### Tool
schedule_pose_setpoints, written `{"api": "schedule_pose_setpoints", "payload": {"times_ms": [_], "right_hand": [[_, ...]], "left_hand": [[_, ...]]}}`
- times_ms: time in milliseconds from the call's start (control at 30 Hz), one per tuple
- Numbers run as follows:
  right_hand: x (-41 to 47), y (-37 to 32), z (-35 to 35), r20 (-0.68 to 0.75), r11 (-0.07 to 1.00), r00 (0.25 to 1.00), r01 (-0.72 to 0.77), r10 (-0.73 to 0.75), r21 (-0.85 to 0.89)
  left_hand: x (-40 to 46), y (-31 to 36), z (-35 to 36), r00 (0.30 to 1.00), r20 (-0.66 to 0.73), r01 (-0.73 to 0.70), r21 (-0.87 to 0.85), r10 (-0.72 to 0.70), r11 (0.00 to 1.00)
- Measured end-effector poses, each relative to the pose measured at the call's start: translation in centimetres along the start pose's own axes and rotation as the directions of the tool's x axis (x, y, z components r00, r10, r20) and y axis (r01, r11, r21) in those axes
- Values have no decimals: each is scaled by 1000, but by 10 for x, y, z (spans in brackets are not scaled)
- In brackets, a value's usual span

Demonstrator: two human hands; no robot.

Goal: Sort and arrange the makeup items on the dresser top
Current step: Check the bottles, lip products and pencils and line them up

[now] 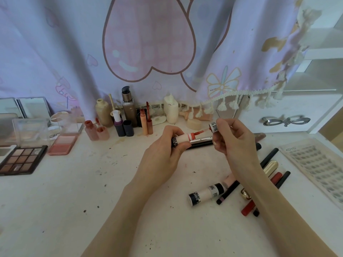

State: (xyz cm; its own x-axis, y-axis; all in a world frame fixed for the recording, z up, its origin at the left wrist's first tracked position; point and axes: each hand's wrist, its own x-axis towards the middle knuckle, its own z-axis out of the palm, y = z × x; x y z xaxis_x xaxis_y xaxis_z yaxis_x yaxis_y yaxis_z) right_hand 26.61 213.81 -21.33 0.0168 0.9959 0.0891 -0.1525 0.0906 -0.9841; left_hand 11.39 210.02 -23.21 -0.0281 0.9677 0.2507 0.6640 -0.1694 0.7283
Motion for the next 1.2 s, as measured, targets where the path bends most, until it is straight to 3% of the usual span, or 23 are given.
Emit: {"api": "schedule_pose_setpoints", "payload": {"times_ms": [333, 500, 733, 1200], "right_hand": [[-3, 0, 2, 39, 996, 998, 56, -53, -76], [-2, -2, -1, 2, 998, 999, 46, -46, -32], [-1, -3, -3, -14, 997, 998, 61, -62, -40], [-3, -1, 0, 61, 990, 995, 89, -82, -110]], "left_hand": [[0, -2, 2, 1000, 10, -8, 65, 7, 998], [-1, -2, 0, 999, 30, -27, 84, 25, 996], [0, -4, 0, 1000, -16, -6, -2, 6, 1000], [0, -3, 3, 1000, -29, -4, 3, 4, 1000]]}}
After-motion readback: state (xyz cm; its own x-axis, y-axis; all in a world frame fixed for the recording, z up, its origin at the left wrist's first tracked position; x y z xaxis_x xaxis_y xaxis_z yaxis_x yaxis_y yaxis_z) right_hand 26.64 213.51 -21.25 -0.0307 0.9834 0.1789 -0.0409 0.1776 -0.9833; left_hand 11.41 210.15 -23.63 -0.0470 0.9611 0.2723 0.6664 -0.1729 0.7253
